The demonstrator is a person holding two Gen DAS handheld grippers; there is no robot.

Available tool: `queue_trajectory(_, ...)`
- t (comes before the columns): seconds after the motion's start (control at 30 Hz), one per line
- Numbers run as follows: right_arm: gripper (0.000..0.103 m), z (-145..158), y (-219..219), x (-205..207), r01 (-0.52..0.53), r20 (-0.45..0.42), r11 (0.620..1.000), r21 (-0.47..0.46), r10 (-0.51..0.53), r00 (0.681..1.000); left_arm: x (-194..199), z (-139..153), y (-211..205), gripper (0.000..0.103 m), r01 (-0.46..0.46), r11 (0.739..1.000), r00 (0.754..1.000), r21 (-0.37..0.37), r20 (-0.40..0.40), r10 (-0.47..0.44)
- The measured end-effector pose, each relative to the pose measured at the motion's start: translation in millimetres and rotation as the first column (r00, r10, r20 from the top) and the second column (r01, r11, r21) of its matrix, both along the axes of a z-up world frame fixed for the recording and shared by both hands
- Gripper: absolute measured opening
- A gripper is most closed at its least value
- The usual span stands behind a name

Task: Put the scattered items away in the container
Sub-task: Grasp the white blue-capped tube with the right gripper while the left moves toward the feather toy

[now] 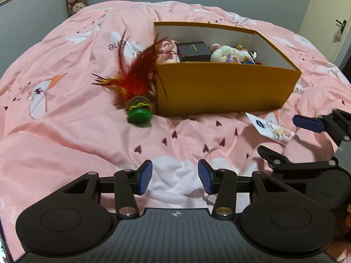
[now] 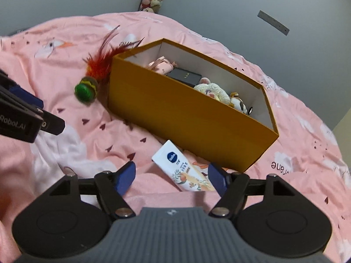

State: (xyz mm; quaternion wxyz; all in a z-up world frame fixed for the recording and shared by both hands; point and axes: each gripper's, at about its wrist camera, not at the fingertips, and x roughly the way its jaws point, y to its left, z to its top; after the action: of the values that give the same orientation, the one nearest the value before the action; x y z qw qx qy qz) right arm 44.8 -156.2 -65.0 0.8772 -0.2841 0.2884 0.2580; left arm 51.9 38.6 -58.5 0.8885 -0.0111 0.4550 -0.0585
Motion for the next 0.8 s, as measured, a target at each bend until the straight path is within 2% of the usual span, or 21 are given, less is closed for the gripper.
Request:
queue_trajectory(0.17,0.064,-9.9,7.8,1.6,-0.003,0.013,0.999,-0.054,0.004,1.0,0.9,-7.3,-2.9,0.054,0.004,1.0,1.0,0.012,-0.019,-0.004)
queue_trajectory(0.3,0.053,-16.5,14.6,1.0,-0.006,0.042,0.995,-0.097,0.01,0.999,2.1,-10.9,-2.1,0.054,-0.009,1.0,1.0,0.022,-0.024,0.009)
queue_trajectory(0.4,0.05,-21.0,21.7,2.0,-0.007,0.068,0.991,-0.133,0.016,0.998,2.2,-12.6,-4.0,0.054,-0.005,0.999,1.0,0.039,-0.022,0.006)
queue_trajectory(0.47,0.042,-24.5,24.8,3.7,-0.001,0.074,0.987,-0.159,0.013,0.997,2.0,-13.1,-5.1,0.054,0.001,0.999,1.0,0.041,-0.021,-0.001)
queue_trajectory(0.5,0.033,-26.1,25.3,5.1,0.002,0.069,0.986,-0.168,0.01,0.998,2.5,-13.8,-4.9,0.054,0.002,0.999,1.0,0.04,-0.023,-0.001)
queue_trajectory(0.6,0.026,-26.3,24.6,7.6,0.014,0.071,0.985,-0.17,-0.002,0.997,4.6,-16.4,-2.8,0.054,-0.004,1.0,0.999,0.031,-0.034,0.005)
queue_trajectory(0.8,0.014,-15.6,20.4,11.5,0.058,0.128,0.987,-0.15,-0.039,0.991,5.3,-15.4,0.9,0.054,-0.023,0.999,1.0,0.027,-0.021,0.023)
